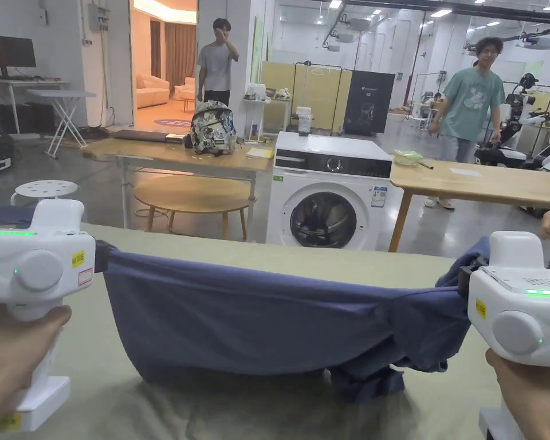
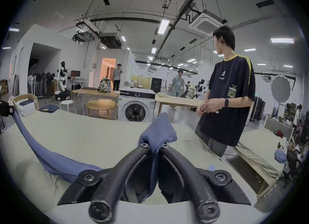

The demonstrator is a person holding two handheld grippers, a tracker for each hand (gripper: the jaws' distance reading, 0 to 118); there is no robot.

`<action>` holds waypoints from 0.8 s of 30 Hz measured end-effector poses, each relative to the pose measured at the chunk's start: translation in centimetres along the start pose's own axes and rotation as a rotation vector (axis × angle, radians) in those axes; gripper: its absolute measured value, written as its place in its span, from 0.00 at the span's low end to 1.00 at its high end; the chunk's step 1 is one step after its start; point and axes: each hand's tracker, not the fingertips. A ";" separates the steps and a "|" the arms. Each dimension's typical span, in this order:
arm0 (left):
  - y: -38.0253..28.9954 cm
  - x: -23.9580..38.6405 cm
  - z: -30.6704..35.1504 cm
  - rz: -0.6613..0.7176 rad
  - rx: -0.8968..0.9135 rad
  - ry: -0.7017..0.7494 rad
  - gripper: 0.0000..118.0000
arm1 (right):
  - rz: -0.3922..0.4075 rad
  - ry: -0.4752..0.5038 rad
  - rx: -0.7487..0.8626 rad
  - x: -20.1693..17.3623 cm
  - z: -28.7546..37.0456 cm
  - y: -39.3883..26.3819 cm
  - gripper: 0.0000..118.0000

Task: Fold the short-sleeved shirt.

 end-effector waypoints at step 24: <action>-13.9 -2.0 7.1 0.021 -0.260 -0.061 0.00 | -0.006 0.074 -0.315 1.1 9.0 -14.0 0.03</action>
